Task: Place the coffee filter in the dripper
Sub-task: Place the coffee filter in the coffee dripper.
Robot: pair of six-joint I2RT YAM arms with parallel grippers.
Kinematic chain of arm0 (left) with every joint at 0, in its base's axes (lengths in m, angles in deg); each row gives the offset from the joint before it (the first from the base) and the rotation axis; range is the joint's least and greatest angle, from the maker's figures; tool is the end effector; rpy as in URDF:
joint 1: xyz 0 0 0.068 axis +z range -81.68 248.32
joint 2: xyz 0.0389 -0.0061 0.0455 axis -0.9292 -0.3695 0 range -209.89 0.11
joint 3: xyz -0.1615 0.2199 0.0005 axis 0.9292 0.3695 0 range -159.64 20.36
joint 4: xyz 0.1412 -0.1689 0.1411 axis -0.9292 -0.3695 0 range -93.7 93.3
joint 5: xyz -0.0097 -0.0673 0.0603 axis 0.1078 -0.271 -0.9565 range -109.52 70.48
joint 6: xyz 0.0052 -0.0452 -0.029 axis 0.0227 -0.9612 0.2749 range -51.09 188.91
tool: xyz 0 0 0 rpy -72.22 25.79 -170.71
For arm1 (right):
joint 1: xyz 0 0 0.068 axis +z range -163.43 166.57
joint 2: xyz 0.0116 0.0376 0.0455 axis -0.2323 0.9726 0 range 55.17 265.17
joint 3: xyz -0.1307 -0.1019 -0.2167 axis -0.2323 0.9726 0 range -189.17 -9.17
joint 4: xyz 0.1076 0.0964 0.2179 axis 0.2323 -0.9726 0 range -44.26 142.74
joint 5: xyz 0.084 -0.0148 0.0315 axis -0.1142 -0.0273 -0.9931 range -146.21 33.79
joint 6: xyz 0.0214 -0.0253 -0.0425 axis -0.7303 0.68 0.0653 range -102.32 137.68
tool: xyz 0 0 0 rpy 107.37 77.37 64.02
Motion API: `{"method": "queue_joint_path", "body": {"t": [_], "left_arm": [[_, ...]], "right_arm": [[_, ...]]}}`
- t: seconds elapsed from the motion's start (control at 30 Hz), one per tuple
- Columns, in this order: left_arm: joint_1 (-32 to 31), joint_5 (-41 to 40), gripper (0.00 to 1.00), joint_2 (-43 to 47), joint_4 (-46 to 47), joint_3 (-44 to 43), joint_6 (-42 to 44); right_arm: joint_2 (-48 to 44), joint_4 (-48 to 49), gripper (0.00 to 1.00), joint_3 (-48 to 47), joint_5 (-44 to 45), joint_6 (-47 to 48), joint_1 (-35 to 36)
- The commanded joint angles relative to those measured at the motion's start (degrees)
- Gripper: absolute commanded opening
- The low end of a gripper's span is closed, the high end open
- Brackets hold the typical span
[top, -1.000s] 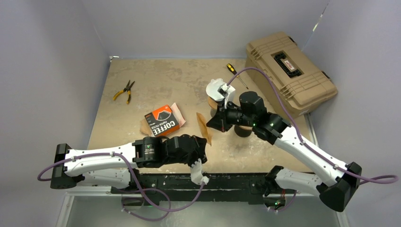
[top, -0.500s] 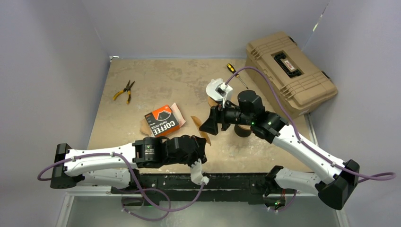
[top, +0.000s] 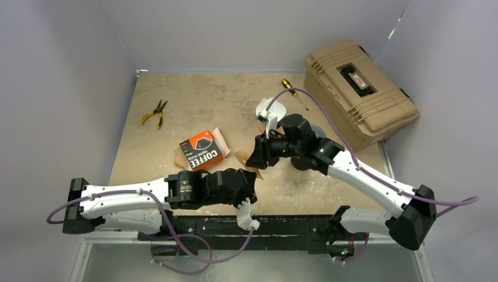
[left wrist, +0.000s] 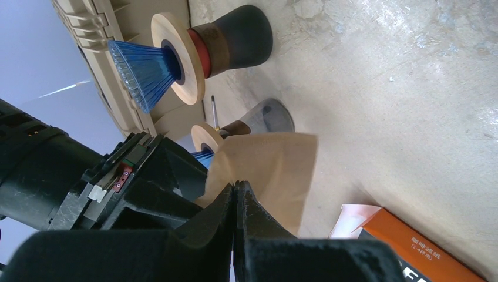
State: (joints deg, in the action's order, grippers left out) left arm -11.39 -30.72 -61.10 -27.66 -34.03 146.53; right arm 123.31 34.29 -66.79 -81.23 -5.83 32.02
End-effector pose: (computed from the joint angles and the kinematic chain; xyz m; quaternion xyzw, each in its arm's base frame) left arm 0.0478 -0.2244 0.3086 0.8678 0.2178 0.0797 0.4395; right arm 0.1762 0.2005 0.3213 -0.2680 0.8047 0.4345 0.3029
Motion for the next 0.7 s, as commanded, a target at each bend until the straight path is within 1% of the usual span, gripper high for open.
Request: {"method": "queue_joint_path", "body": {"t": [0.0, 0.03, 0.13, 0.2, 0.23, 0.37, 0.47, 0.53, 0.57, 0.63, 0.67], "left_arm": [[-0.45, -0.85, 0.0, -0.22, 0.56, -1.69, -0.28], [-0.45, -0.84, 0.0, -0.22, 0.51, -1.68, -0.33], [-0.45, -0.86, 0.0, -0.23, 0.31, -1.68, -0.52], [-0.45, -1.01, 0.0, -0.23, 0.14, -1.72, -0.62], [-0.45, -1.01, 0.0, -0.23, 0.07, -1.69, -0.67], [-0.45, -1.31, 0.0, -0.06, -0.32, -1.71, -0.74], [-0.45, -1.41, 0.0, 0.12, -0.33, -1.69, -0.81], [-0.45, -1.38, 0.0, 0.1, -0.31, -1.68, -0.81], [-0.45, -1.43, 0.0, 0.08, -0.31, -1.69, -0.87], [-0.45, -1.54, 0.0, 0.04, -0.29, -1.69, -0.89], [-0.45, -1.54, 0.0, 0.04, -0.26, -1.75, -0.9]], "right_arm": [[-0.32, 0.37, 0.39, -1.2, 2.0, 0.39, 0.6], [-0.56, 0.31, 0.35, -1.4, 2.47, 0.35, 0.6], [-1.13, -0.04, 0.28, -1.74, 3.6, 0.22, 0.6], [-1.38, -0.57, 0.28, -2.02, 4.38, 0.38, 0.6], [-1.55, -0.83, 0.3, -2.11, 4.75, 0.43, 0.65], [-2.19, -1.86, 0.47, -2.49, 6.73, 0.63, 0.66], [-2.39, -3.25, 0.5, -2.84, 8.57, 1.11, 0.61], [-2.25, -4.05, 0.49, -2.93, 9.18, 1.45, 0.61], [-2.11, -4.27, 0.47, -2.86, 9.35, 1.69, 0.6], [-1.89, -4.79, 0.39, -2.84, 10.16, 1.98, 0.6], [-1.82, -4.91, 0.37, -2.78, 10.24, 2.17, 0.6]]}}
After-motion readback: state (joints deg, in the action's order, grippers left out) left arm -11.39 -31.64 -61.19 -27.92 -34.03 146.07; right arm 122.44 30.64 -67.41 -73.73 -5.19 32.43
